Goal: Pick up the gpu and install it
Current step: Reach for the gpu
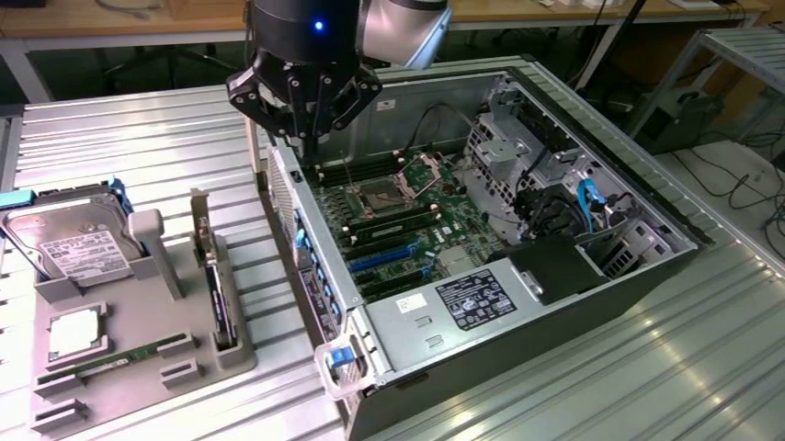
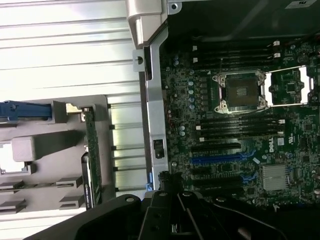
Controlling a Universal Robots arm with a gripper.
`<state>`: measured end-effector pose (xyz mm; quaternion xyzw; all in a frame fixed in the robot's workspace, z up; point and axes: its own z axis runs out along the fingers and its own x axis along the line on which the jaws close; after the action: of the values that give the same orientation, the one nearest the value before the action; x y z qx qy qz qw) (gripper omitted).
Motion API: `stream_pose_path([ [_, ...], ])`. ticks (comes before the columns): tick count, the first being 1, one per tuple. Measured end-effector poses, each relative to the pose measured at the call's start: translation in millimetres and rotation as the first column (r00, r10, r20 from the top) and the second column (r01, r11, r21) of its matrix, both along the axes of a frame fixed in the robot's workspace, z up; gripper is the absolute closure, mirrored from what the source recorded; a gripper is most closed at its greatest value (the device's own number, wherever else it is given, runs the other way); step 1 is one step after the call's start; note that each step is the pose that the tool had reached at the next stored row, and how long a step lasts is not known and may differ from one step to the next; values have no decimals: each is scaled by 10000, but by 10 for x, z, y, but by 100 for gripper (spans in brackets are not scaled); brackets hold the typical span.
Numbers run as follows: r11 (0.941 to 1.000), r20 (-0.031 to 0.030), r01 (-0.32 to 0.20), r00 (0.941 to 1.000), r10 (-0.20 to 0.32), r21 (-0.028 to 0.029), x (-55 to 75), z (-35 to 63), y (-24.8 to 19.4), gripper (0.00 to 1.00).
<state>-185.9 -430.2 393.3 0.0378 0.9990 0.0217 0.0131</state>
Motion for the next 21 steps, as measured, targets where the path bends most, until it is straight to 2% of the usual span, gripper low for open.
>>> stream_pose_path([
  [21, 10000, 0, -1, 10000, 1, 0, -157, 0, -111, 89],
])
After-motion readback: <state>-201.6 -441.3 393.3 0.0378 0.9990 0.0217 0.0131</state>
